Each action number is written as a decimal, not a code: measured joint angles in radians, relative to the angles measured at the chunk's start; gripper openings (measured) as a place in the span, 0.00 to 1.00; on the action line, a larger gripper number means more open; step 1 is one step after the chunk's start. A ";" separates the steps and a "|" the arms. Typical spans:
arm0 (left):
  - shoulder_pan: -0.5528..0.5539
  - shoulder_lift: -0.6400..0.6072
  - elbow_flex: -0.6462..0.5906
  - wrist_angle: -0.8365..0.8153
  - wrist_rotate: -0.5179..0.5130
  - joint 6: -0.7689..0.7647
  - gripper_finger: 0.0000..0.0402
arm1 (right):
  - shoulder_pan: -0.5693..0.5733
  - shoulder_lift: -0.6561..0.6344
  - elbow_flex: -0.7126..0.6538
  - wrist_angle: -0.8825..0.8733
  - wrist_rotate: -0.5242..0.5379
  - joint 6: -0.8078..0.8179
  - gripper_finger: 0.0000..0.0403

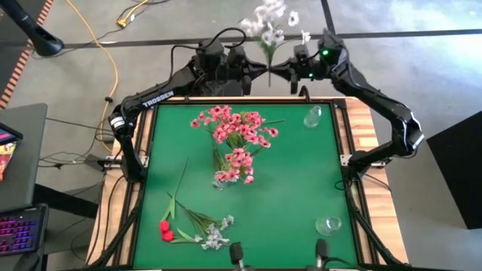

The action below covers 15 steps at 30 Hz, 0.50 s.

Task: Sort flowers into vase by color
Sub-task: Put the white flowers into the top transparent vase

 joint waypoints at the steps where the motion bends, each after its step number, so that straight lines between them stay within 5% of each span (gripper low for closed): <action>1: 0.008 -0.006 0.000 -0.017 -0.001 -0.009 0.20 | -0.014 -0.010 0.000 -0.015 0.000 0.000 0.06; 8: 0.061 -0.082 0.000 -0.210 0.001 0.029 0.45 | -0.122 -0.102 -0.011 -0.202 0.010 -0.059 0.06; 15: 0.106 -0.213 -0.010 -0.572 0.019 0.211 0.48 | -0.260 -0.304 -0.241 -0.226 0.090 -0.063 0.06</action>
